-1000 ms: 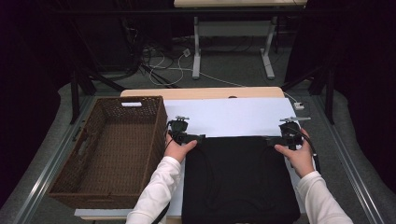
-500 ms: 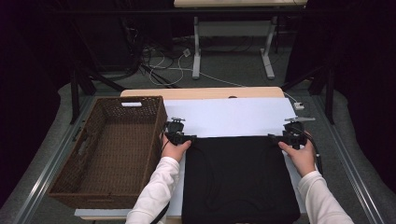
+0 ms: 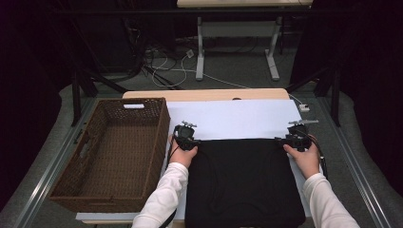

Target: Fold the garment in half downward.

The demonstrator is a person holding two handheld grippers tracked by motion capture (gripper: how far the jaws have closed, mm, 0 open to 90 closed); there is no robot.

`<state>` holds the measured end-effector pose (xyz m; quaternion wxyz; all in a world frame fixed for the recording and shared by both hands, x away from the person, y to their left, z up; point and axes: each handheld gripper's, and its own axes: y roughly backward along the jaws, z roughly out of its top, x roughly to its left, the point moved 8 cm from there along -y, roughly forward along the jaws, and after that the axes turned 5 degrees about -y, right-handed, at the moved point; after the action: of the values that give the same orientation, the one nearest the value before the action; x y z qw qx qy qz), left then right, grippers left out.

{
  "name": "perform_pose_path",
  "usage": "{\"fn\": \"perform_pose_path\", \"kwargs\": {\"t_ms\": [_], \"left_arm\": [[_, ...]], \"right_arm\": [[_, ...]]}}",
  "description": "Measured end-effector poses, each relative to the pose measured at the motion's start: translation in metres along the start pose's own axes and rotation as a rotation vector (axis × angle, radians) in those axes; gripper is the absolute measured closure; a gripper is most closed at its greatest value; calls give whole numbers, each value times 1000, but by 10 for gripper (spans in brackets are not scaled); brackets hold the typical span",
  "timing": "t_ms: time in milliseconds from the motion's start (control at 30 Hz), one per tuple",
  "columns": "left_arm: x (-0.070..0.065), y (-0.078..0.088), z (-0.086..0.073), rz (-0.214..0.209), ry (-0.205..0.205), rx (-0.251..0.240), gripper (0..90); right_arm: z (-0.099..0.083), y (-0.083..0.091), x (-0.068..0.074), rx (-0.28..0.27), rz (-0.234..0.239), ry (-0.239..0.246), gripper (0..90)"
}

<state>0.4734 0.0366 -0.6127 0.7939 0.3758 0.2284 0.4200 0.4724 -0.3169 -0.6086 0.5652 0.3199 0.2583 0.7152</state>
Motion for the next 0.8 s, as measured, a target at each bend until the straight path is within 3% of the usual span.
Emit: {"fn": "perform_pose_path", "kwargs": {"t_ms": [100, 167, 200, 333, 400, 633, 800], "left_arm": [[0, 0, 0, -5, 7, 4, 696], [-1, 0, 1, 0, 33, 12, 697], [-1, 0, 1, -2, 23, 16, 704], [-4, -1, 1, -24, 39, -2, 803], [-5, -1, 0, -21, 48, -12, 825], [-3, -1, 2, -28, 67, -18, 845], [-1, 0, 10, -8, 48, -18, 849]], "right_arm": [[-2, -1, -1, 9, -9, 6, 487], [-2, -1, -1, 11, -10, 15, 529], [-3, -1, 0, 14, -3, 14, 552], [-4, 0, 5, 14, 13, 31, 705], [-5, 0, 8, 16, 44, 11, 811], [-5, 3, 8, -4, 41, 18, 852], [4, 10, 2, -47, 30, -19, 859]]}}
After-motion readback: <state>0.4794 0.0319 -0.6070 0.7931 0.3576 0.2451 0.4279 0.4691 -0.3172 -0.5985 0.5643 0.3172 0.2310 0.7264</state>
